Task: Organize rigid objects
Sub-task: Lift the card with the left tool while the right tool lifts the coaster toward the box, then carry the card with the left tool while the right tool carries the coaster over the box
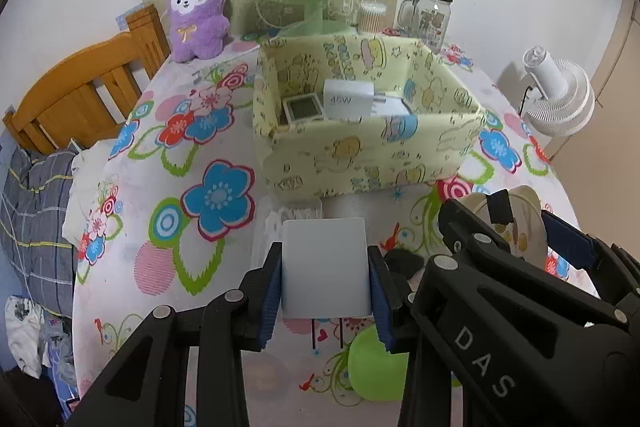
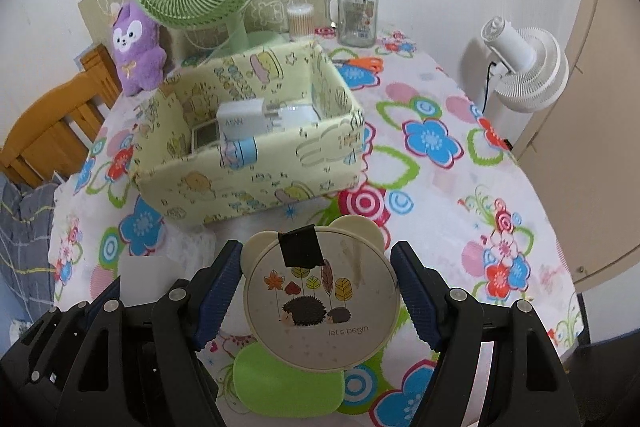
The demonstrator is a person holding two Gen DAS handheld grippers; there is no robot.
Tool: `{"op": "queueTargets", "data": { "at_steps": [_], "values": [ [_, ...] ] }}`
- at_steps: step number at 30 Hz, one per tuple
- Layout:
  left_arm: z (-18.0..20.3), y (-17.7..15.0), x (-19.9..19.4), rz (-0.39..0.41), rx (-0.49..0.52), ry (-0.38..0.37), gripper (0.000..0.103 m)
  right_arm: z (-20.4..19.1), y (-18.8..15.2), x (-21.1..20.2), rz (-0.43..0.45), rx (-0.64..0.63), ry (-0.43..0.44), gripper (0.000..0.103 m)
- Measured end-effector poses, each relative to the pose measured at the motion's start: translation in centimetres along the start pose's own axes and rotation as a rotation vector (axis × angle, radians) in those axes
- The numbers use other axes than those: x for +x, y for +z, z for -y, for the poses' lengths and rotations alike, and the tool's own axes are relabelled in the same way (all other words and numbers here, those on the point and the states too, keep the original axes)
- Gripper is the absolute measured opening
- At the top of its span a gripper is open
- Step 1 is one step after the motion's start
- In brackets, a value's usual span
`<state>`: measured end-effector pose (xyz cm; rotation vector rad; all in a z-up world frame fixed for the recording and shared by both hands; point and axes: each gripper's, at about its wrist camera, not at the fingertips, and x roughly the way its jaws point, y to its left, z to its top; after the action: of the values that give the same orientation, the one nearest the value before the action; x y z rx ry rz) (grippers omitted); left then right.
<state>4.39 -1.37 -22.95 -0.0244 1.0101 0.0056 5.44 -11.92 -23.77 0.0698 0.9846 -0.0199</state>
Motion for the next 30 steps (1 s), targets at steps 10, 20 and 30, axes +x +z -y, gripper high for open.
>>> {"op": "queueTargets", "data": {
  "at_steps": [10, 20, 30],
  "values": [
    [0.5, 2.4, -1.8, 0.038, -0.005, -0.004, 0.040, 0.3, 2.6, -1.8, 0.038, 0.005, 0.004, 0.078],
    [0.7, 4.4, -3.1, 0.069, -0.021, -0.006, 0.040, 0.5, 4.5, -3.1, 0.067, 0.010, 0.009, 0.078],
    [1.3, 6.1, -3.9, 0.109, -0.026, 0.007, 0.040, 0.9, 6.5, -3.9, 0.095, -0.002, 0.010, 0.078]
  ]
}}
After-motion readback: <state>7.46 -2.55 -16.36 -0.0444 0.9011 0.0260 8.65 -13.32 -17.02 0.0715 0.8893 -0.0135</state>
